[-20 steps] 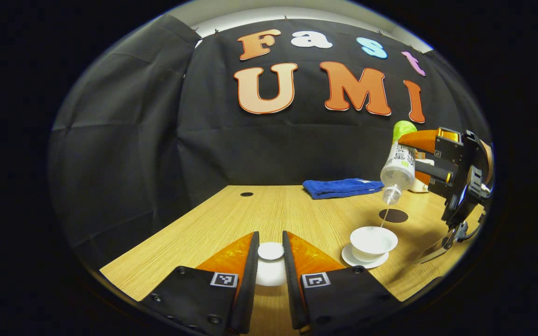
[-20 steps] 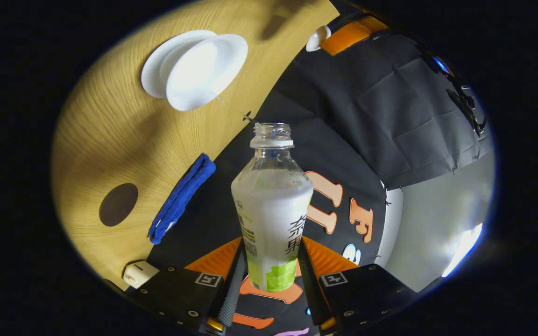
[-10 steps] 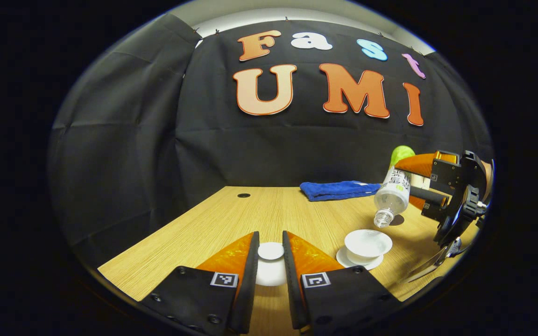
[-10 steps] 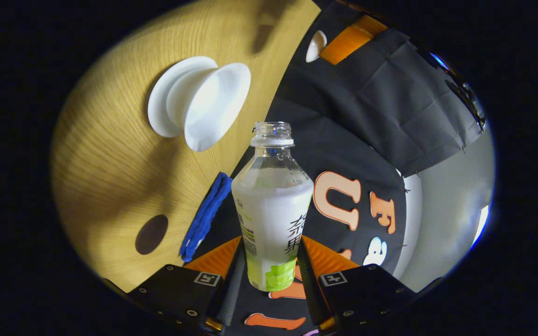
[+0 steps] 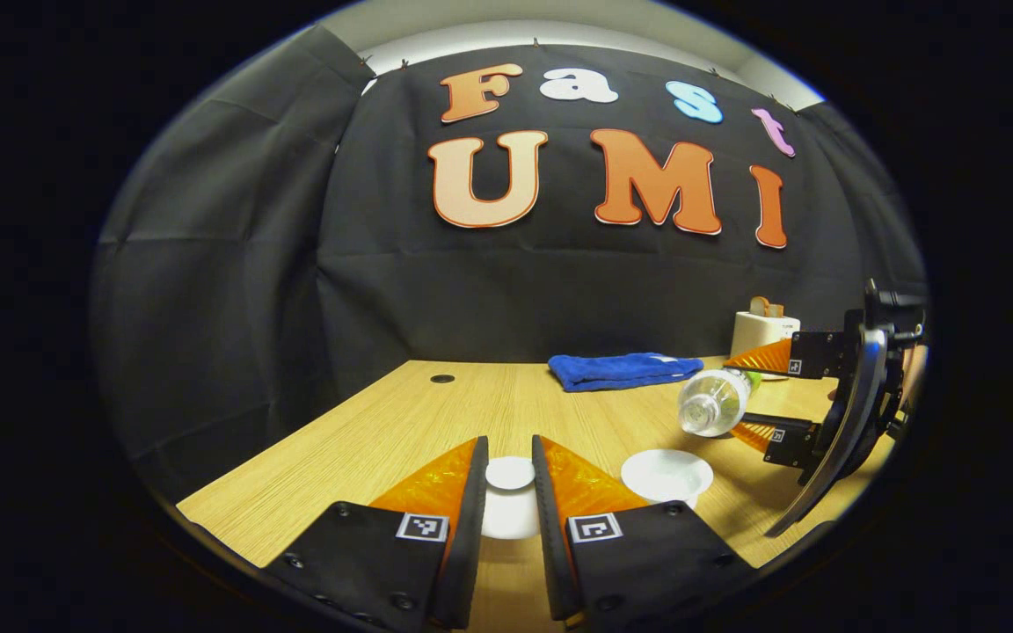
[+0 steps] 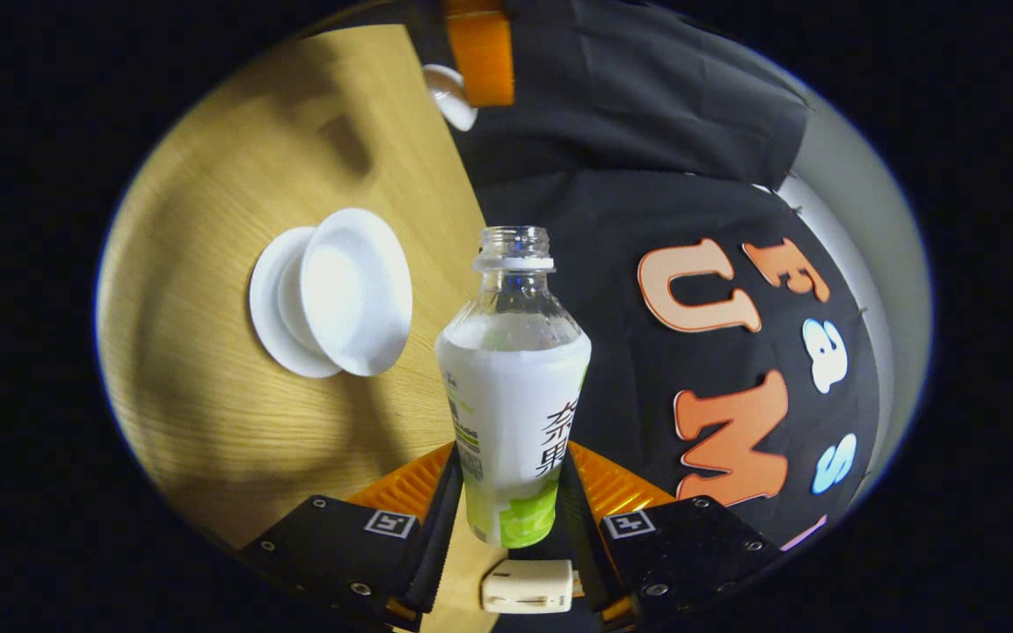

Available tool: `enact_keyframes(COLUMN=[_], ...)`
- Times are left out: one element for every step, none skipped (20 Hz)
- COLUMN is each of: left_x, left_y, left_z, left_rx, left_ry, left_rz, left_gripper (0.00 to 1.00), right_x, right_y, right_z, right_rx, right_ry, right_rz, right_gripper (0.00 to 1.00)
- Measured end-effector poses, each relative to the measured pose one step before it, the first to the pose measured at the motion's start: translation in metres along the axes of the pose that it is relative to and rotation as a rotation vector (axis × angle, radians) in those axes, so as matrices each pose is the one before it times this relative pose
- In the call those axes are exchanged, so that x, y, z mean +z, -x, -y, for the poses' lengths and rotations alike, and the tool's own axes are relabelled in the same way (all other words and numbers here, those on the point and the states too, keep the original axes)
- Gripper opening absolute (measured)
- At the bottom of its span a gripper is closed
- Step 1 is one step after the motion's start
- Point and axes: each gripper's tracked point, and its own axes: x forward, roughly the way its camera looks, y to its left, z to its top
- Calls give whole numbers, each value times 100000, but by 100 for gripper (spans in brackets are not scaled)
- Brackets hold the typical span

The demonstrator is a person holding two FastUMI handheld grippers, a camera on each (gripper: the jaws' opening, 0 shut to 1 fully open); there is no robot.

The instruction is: Open the teacup lid with one hand, grasp the water bottle and pour water into the teacup with the other hand; after pouring, place the water bottle on the coaster and then close the teacup lid.

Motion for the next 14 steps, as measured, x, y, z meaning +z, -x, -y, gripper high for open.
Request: enact_keyframes(left_x=[174, 115, 118, 147, 173, 108, 235, 224, 223, 277, 271, 79, 157, 242], left_y=[18, 31, -188, -20, -54, -10, -65, -39, -3, 13, -108, 14, 84, 78], left_z=[214, 331, 302, 263, 339, 409, 420, 308, 289, 345, 406, 323, 186, 305], left_rx=[-465, -449, -233, -412, -349, -398, -451, -621, -515, -485, -565, -419, -423, -348], left_ry=[56, -118, -378, -448, -289, -156, -34, 33, -74, -103, -228, -266, -215, -250], left_rz=[323, 296, 334, 281, 287, 252, 322, 393, 536, 523, 581, 508, 403, 422], left_gripper=[35, 36, 36, 35, 36, 35, 35, 36, 34, 36, 35, 35, 34, 35], right_x=[-122, -395, 21, 88, 93, -104, -175, -10, -5, -89, -170, -155, -45, -228], right_y=[140, -34, -129, -503, 126, 21, -27, 155, -347, -240, -301, -182, -211, -161], right_z=[420, 329, 265, 47, 51, 264, 668, 603, 406, 349, 769, 594, 713, 601], right_rx=[617, 1855, 853, 1000, 1082, 225, -858, -614, -188, 556, 380, 191, -370, -312], right_ry=[-6735, -7446, -8015, -8097, -7683, -6708, -6413, -5787, -6339, -7192, -7508, -7437, -7020, -6786], right_rz=[-464, -1333, -633, -32, 303, 502, 227, 171, -285, -524, -804, -467, -390, -298], right_gripper=[63, 63, 63, 63, 64, 63, 63, 63, 63, 63, 63, 64, 63, 63])
